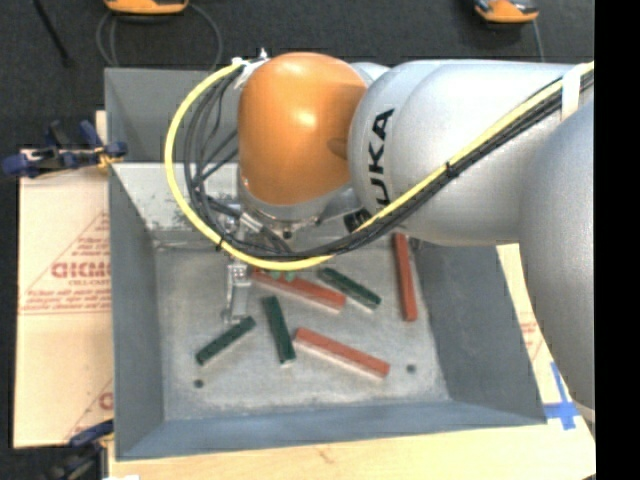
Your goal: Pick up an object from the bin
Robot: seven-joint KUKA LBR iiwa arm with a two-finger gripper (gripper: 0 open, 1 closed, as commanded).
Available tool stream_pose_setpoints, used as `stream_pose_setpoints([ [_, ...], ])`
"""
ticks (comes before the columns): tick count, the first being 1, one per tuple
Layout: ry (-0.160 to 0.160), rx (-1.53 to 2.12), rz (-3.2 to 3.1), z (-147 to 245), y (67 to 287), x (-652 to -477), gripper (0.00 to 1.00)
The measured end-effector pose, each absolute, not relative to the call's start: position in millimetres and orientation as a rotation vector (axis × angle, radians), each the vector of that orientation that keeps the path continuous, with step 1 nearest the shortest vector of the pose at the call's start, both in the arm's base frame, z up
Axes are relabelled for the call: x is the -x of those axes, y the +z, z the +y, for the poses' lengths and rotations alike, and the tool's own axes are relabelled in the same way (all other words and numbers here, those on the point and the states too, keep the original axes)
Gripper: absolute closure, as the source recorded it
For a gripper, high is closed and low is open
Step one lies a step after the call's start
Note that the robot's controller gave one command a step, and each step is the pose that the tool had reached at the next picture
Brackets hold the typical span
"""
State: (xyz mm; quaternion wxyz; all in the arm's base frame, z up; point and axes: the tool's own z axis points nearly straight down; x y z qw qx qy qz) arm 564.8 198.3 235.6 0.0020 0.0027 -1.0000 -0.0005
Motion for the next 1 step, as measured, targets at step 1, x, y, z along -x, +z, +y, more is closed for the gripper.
stream_pose_setpoints([
  [1,0.004,-0.242,-3.128,147.6,66.0,-561.8,0.00],
])
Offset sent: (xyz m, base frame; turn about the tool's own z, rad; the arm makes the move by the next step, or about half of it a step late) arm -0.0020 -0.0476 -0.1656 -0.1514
